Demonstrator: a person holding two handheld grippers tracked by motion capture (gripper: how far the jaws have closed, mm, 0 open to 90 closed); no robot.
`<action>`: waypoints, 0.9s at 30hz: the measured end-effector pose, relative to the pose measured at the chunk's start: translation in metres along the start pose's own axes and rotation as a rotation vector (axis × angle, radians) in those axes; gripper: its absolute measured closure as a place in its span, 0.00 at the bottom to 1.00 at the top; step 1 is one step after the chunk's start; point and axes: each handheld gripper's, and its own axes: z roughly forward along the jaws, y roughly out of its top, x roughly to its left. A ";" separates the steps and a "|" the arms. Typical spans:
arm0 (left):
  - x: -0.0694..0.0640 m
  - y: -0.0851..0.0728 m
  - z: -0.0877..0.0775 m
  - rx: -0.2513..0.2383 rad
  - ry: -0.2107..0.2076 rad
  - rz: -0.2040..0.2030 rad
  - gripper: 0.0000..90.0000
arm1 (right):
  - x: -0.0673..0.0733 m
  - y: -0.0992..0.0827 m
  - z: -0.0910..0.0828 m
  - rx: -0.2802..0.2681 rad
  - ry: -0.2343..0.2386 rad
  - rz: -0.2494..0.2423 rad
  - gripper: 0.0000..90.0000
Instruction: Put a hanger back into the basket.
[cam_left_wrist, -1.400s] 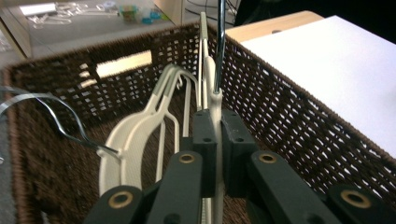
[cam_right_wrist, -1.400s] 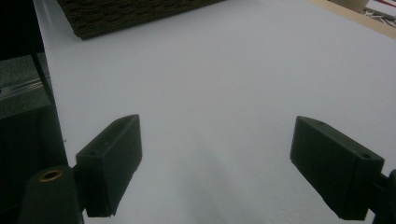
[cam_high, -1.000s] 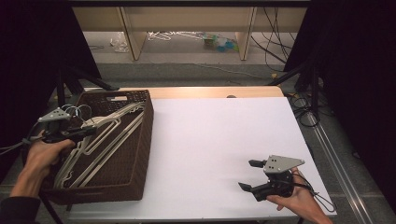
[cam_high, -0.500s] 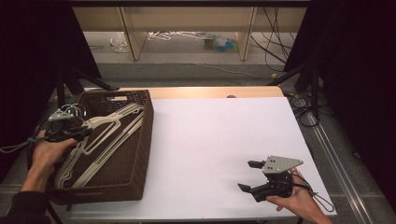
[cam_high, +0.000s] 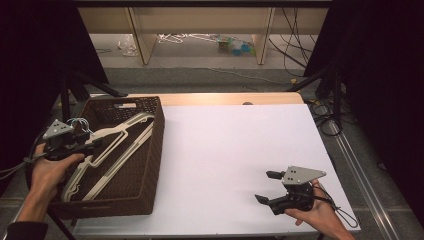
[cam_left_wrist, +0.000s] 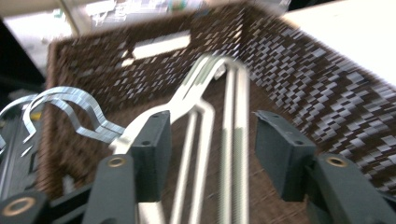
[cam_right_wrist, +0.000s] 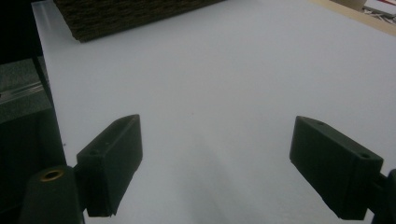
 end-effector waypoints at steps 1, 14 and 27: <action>-0.005 0.001 -0.001 -0.014 -0.010 0.000 0.49 | 0.000 0.000 0.000 -0.005 -0.002 0.007 0.20; -0.061 0.010 -0.007 -0.132 -0.139 0.006 0.37 | -0.002 0.000 -0.003 -0.028 -0.031 0.022 0.20; -0.107 0.018 -0.006 -0.171 -0.245 0.035 0.31 | -0.001 0.001 -0.005 -0.048 -0.050 0.030 0.20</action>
